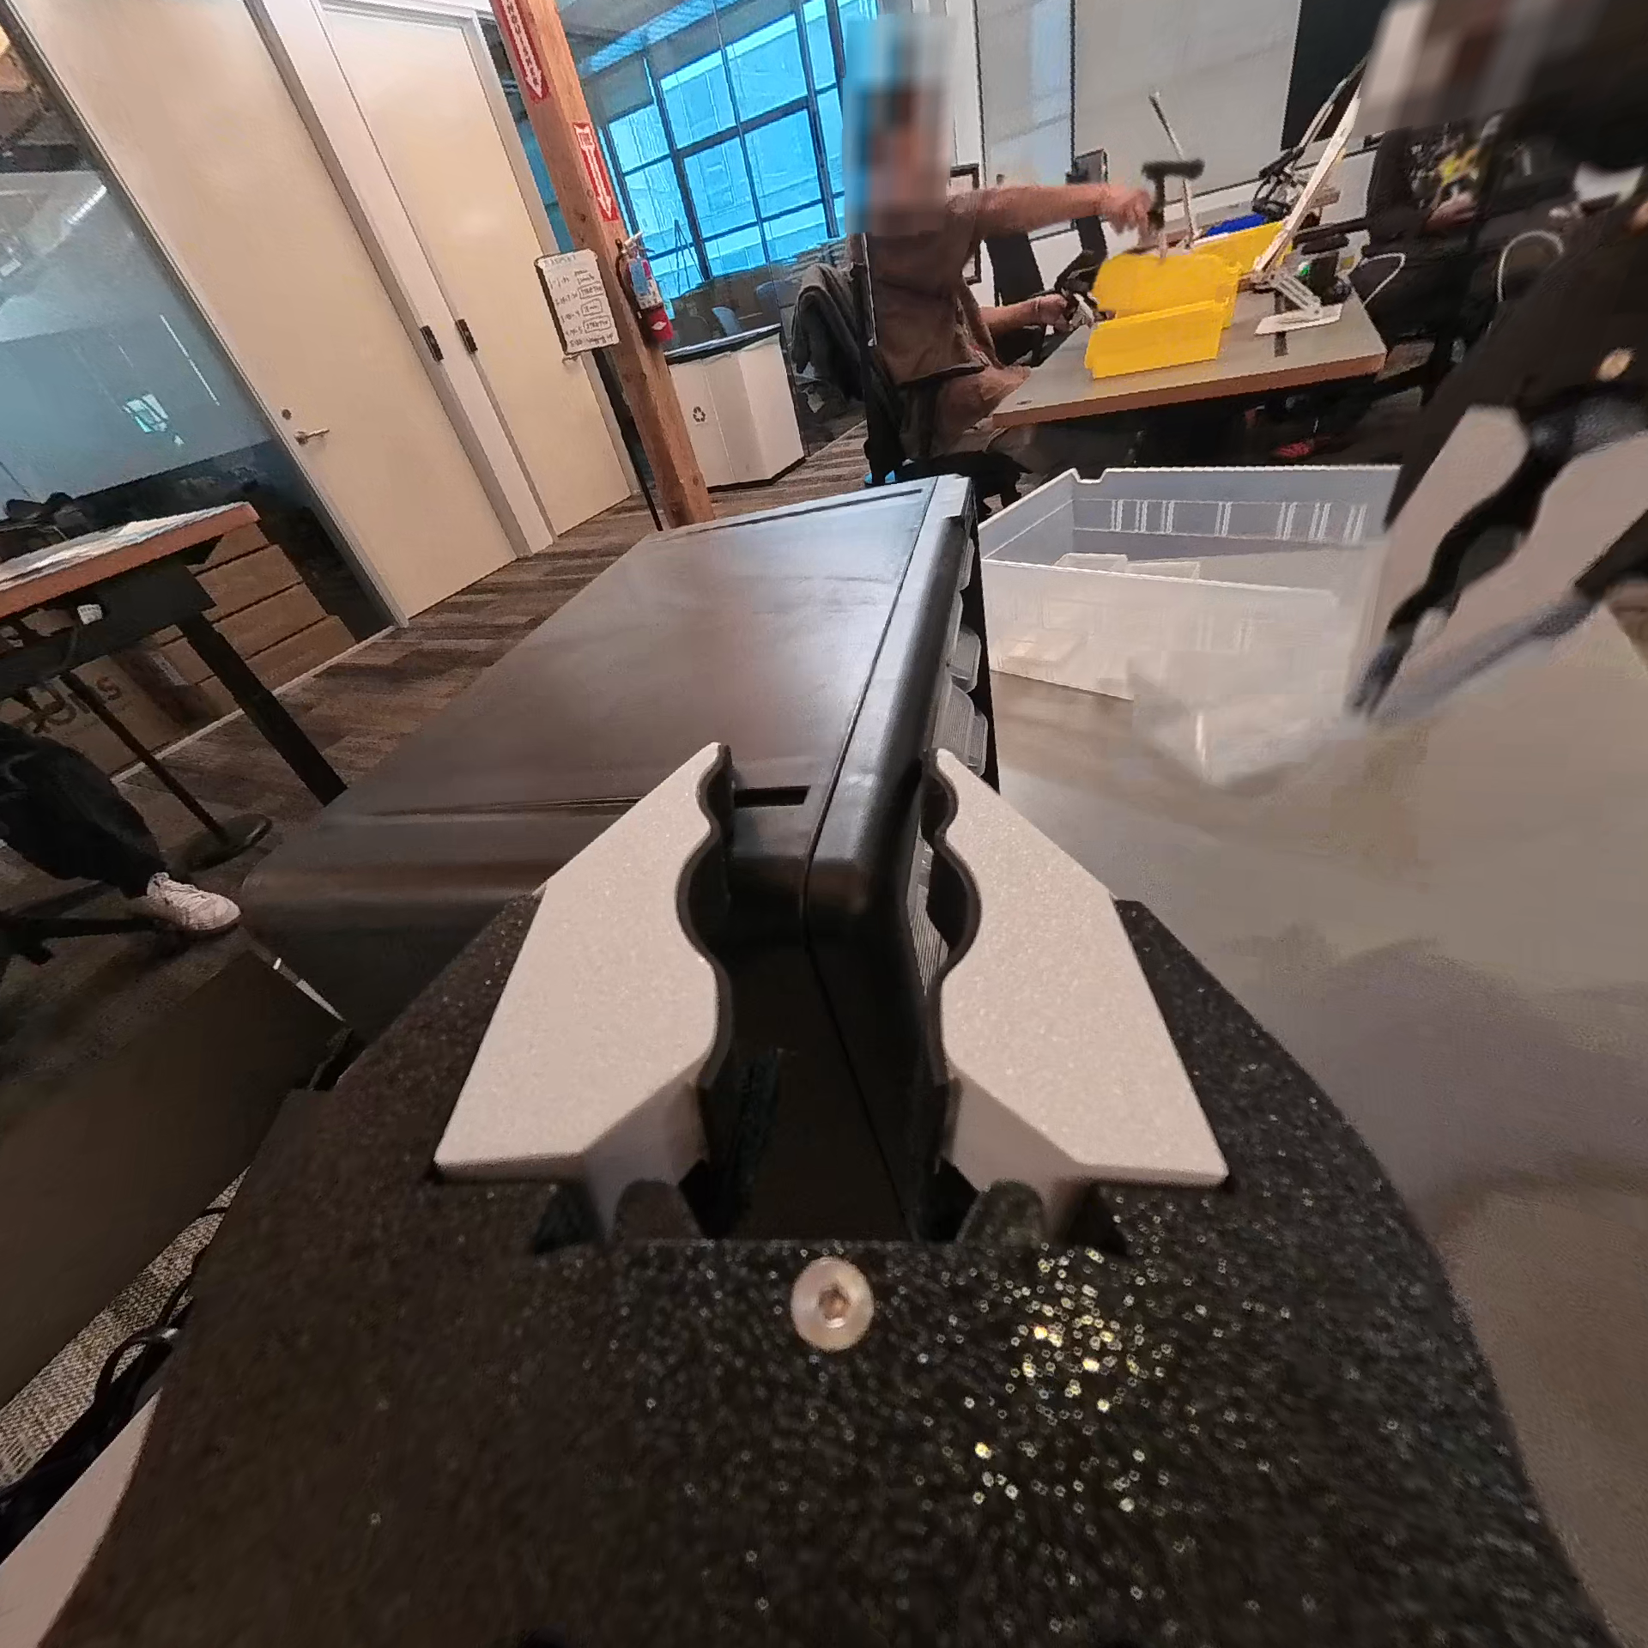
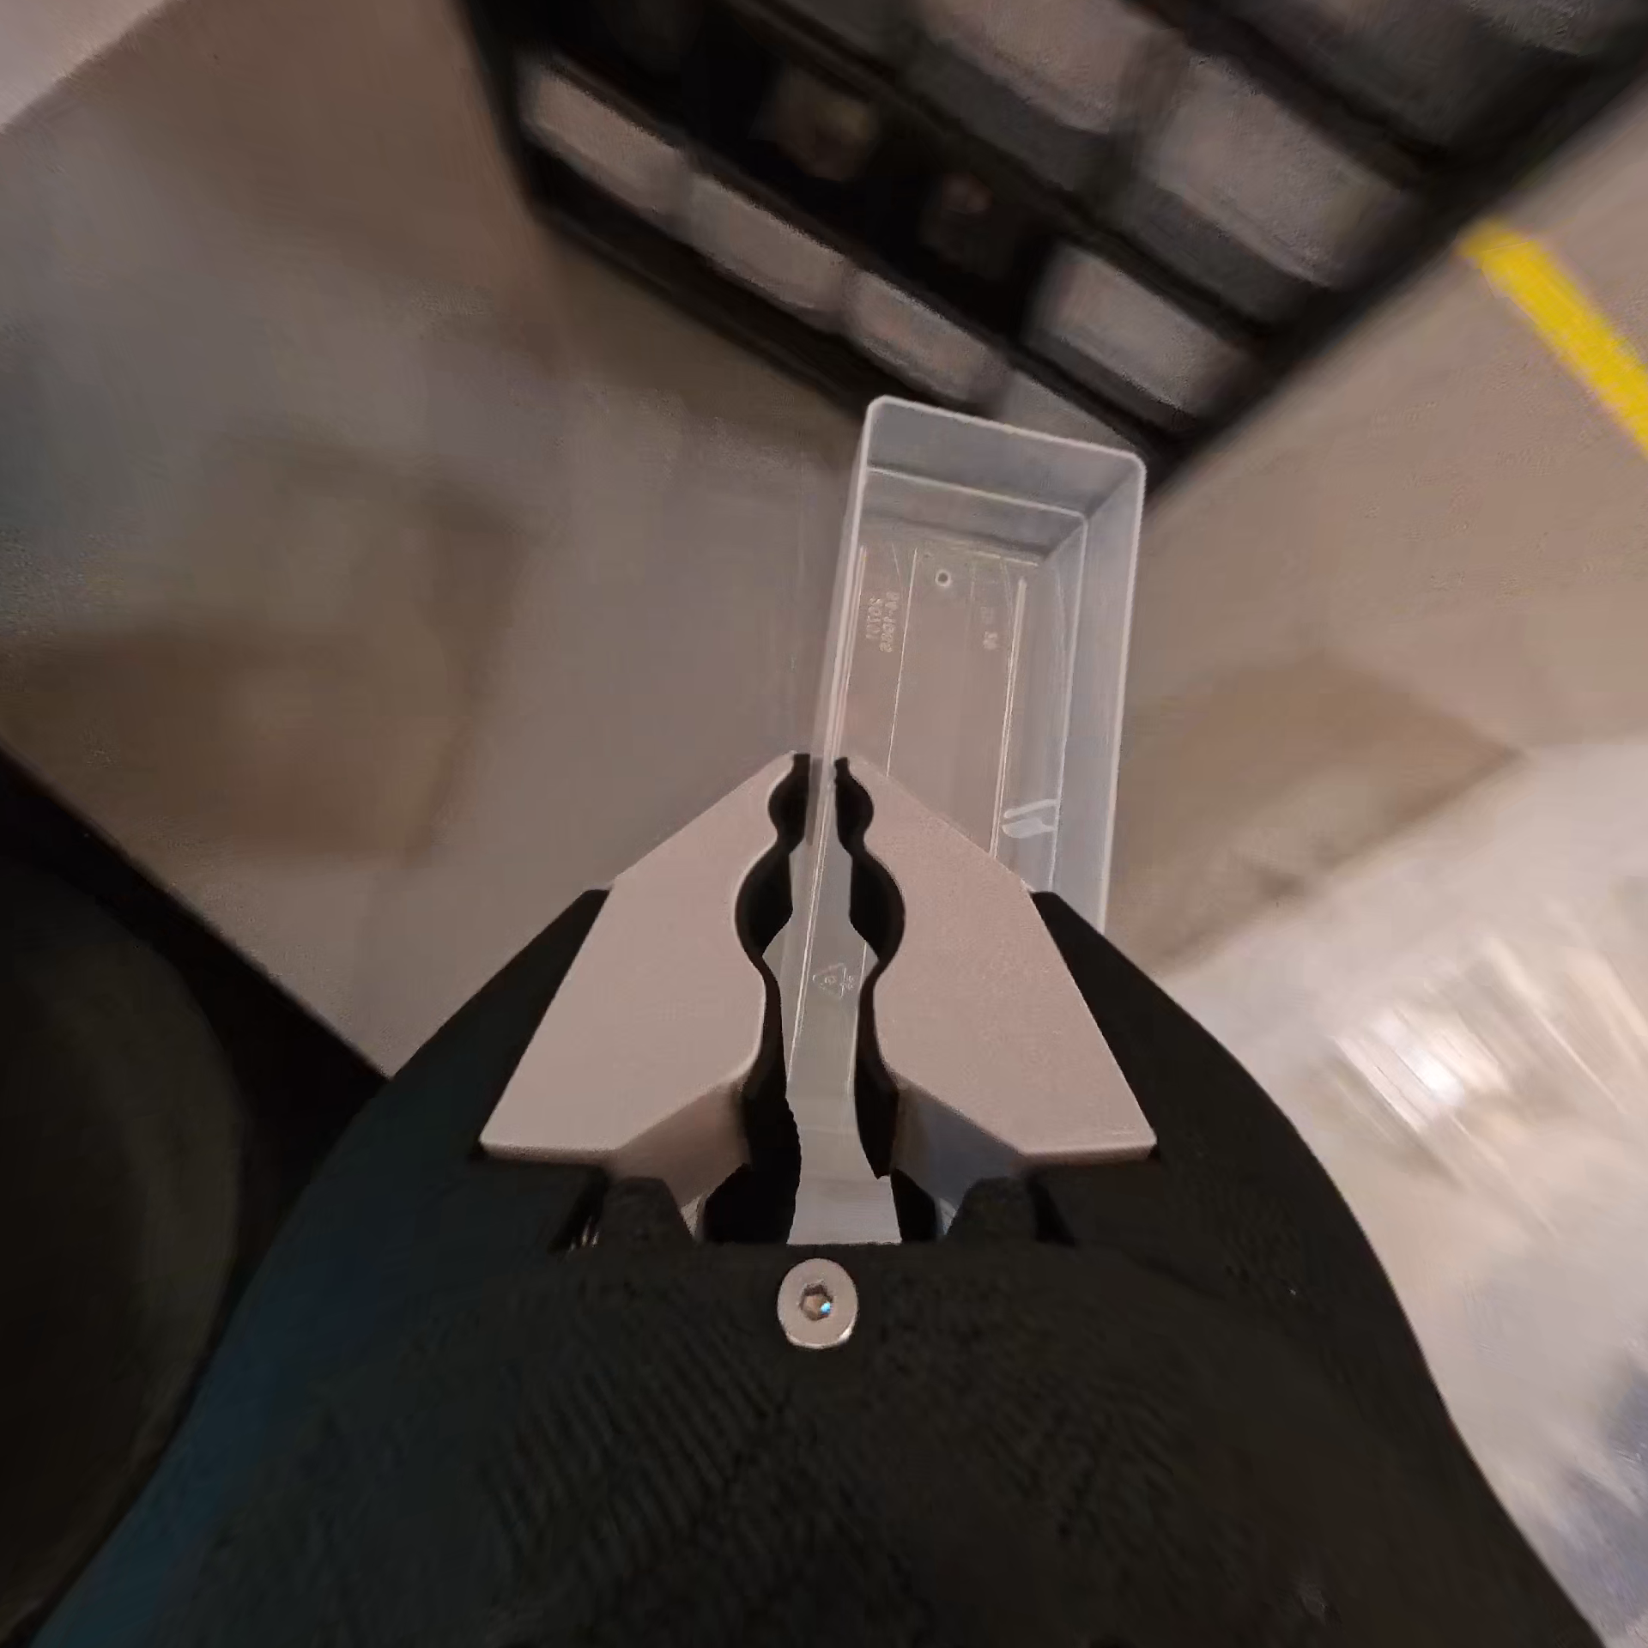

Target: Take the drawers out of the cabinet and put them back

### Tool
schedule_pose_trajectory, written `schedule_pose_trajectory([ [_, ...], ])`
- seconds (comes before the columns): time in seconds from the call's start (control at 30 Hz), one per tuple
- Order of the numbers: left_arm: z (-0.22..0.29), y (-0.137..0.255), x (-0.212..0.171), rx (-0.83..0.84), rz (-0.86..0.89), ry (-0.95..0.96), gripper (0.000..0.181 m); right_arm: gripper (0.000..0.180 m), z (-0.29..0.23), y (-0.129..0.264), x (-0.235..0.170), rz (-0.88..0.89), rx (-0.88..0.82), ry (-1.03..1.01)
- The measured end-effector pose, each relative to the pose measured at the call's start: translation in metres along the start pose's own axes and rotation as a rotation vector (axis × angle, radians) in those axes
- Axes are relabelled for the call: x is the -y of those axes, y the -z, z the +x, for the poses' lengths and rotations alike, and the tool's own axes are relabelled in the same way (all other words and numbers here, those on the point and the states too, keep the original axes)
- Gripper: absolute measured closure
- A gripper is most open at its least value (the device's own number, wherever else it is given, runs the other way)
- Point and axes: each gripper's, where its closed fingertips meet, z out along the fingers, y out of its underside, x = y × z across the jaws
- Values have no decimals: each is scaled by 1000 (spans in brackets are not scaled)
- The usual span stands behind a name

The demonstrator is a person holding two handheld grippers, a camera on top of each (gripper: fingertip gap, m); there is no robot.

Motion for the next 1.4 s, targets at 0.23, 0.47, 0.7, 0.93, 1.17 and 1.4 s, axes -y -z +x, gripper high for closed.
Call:
schedule_pose_trajectory([
  [0.23,0,0,0,1,0,2,141,175,154,82,-125,-206,-311,-60],
  [0.47,0,0,0,0,-4,4,141,175,156,33,-183,-438,23,186],
  [0.7,0,-1,0,2,-17,0,140,176,156,2,-203,-477,259,176],
  [0.93,0,-1,0,2,-18,1,140,175,188,-12,-225,-659,204,318],
  [1.17,0,-1,0,1,-18,1,140,174,214,-22,-212,-652,125,430],
  [1.4,0,-1,0,0,-18,1,140,163,236,-29,-212,-658,-12,443],
])
